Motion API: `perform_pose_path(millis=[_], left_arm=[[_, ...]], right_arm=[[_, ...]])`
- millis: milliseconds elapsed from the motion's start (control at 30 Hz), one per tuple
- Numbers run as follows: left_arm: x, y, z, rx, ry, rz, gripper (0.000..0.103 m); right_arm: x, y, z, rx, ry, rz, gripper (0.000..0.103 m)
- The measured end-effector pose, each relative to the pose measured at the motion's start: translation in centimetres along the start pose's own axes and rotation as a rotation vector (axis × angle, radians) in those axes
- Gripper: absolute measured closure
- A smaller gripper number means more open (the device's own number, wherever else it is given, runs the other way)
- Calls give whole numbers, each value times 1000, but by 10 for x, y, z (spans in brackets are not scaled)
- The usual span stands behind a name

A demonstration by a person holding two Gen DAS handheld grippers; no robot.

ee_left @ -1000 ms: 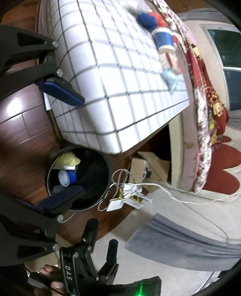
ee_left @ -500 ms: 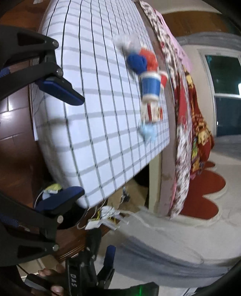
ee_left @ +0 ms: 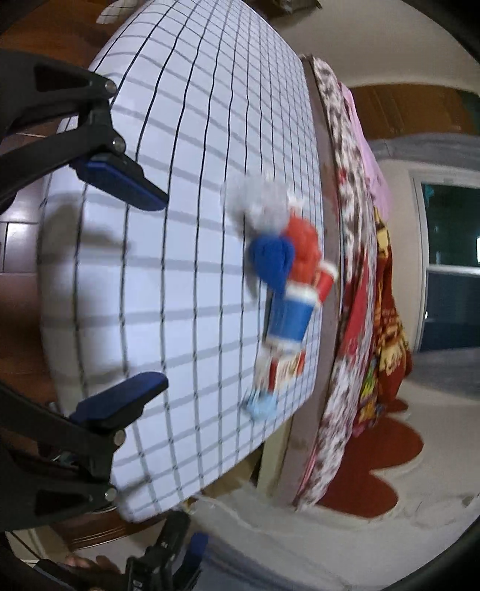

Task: Collect trash
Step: 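Grasp the clear plastic bag with the left tool while the right tool grasps the blue mask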

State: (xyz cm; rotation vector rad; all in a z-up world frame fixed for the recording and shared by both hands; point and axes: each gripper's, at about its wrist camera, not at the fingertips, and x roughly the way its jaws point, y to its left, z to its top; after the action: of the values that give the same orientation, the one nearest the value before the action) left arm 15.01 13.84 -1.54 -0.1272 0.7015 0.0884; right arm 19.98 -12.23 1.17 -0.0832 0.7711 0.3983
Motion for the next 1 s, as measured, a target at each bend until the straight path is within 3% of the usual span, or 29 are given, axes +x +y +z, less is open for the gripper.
perform_pose_path(millis=[267,400,567,633,700,833,1000], left_arm=[[35,64,28,-83,-3,57,17],[59,82,43,-85,17,61,23],[81,94,57,-93,24,61,23],[88,98,60,-100,35,52,30],[96,104,63,-113,44,36,35],[102,98,68,-81,43,27,35],[113,91,78,-64,48,15,35]], right_arm=[[41,4,38,49,1,-59,1],[70,1,63,84,38,-68,1],[109,2,85,79,68,-84,1],[126,3,90,68,89,-95,2],[138,2,95,60,104,-99,11],[153,0,100,64,115,-96,13],[170,-1,102,79,141,-82,29]])
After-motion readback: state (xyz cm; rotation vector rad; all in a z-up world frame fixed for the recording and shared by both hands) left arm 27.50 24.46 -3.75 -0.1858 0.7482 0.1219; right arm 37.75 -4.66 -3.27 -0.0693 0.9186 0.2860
